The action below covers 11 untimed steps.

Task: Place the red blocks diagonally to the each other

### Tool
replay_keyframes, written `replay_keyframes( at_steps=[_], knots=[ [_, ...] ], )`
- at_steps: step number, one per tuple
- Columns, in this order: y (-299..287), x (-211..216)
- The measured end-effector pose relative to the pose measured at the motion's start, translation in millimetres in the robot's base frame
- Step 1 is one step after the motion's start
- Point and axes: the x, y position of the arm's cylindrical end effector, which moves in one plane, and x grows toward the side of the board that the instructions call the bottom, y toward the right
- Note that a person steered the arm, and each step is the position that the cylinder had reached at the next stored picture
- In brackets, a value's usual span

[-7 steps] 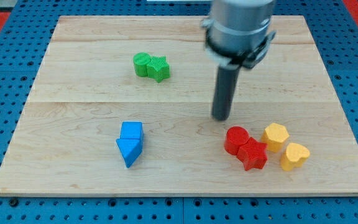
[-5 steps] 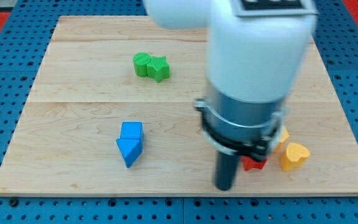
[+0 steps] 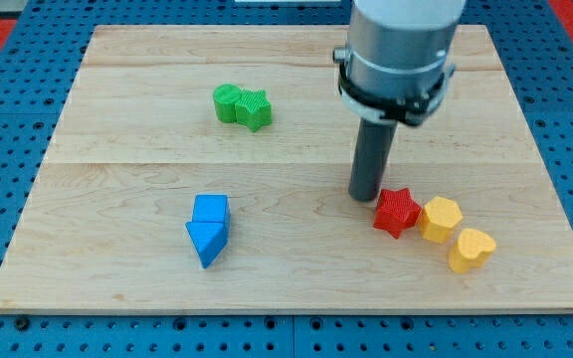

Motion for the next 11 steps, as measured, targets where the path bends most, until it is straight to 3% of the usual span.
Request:
replay_keyframes(
  at_steps=[1, 2, 3, 4, 5, 6, 7, 8, 9, 11],
  knots=[
    [-22.7, -44.5],
    [-46.0, -37.0],
    [-3.6, -80.6],
    [62.9, -87.8],
    [55.3, -81.7],
    [20.8, -12.2],
    [51.3, -19.6],
    [79.0, -62.4],
    [102.4, -62.0],
    [38.3, 45.7]
  ],
)
